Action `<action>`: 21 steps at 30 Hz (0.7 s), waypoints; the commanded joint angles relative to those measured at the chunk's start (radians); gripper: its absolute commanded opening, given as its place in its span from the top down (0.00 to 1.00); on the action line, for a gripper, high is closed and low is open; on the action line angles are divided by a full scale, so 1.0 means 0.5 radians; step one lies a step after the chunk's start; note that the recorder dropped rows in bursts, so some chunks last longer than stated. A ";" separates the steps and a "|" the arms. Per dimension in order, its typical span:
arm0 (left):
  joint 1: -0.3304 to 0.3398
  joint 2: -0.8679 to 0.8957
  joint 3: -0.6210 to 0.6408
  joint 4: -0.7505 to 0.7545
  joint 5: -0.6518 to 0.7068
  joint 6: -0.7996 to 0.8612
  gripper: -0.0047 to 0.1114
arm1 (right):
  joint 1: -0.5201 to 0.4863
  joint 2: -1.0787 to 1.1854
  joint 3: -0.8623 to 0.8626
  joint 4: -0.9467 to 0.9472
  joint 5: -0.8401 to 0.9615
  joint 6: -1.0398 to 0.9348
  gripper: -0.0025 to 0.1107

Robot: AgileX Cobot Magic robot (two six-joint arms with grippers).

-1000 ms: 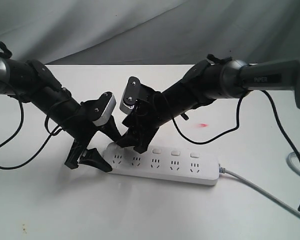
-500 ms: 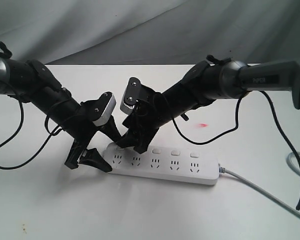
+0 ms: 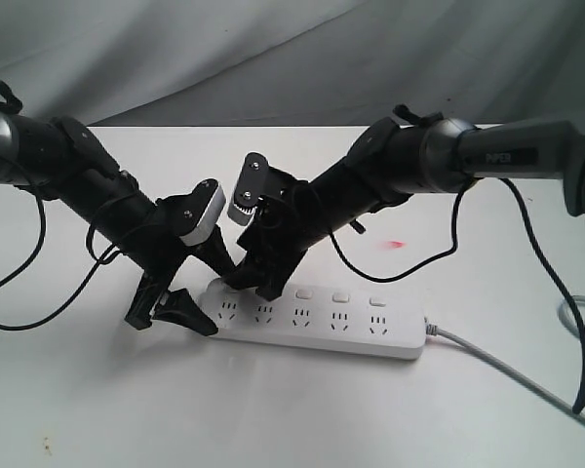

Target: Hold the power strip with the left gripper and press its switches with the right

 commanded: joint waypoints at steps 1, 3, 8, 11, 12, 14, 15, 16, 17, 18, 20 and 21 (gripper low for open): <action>-0.012 0.005 -0.015 -0.047 -0.005 0.020 0.66 | 0.081 0.080 0.033 -0.175 -0.070 -0.021 0.46; -0.012 0.005 -0.015 -0.047 -0.005 0.020 0.66 | 0.081 0.080 0.033 -0.175 -0.115 0.011 0.46; -0.012 0.005 -0.015 -0.047 -0.005 0.020 0.66 | 0.059 0.043 0.033 -0.153 -0.036 0.009 0.46; -0.012 0.005 -0.015 -0.047 -0.005 0.020 0.66 | 0.037 -0.064 0.033 -0.126 0.033 0.009 0.46; -0.012 0.005 -0.015 -0.047 -0.005 0.020 0.66 | 0.032 -0.098 0.033 -0.116 0.048 0.009 0.46; -0.012 0.005 -0.015 -0.047 -0.005 0.020 0.66 | 0.003 -0.186 0.033 -0.116 0.071 0.009 0.46; -0.012 0.005 -0.015 -0.047 -0.005 0.020 0.66 | -0.012 -0.218 0.033 -0.116 0.079 0.009 0.46; -0.012 0.005 -0.015 -0.047 -0.005 0.020 0.66 | -0.025 -0.256 0.033 -0.113 0.102 0.009 0.46; -0.012 0.005 -0.015 -0.047 -0.005 0.020 0.66 | -0.046 -0.291 0.033 -0.113 0.126 0.009 0.46; -0.012 0.005 -0.015 -0.047 -0.005 0.020 0.66 | -0.062 -0.319 0.033 -0.113 0.150 0.009 0.46; -0.012 0.005 -0.015 -0.047 -0.005 0.020 0.66 | -0.096 -0.354 0.033 -0.107 0.215 0.009 0.46; -0.012 0.005 -0.015 -0.047 -0.005 0.020 0.66 | -0.109 -0.357 0.033 -0.107 0.235 0.009 0.46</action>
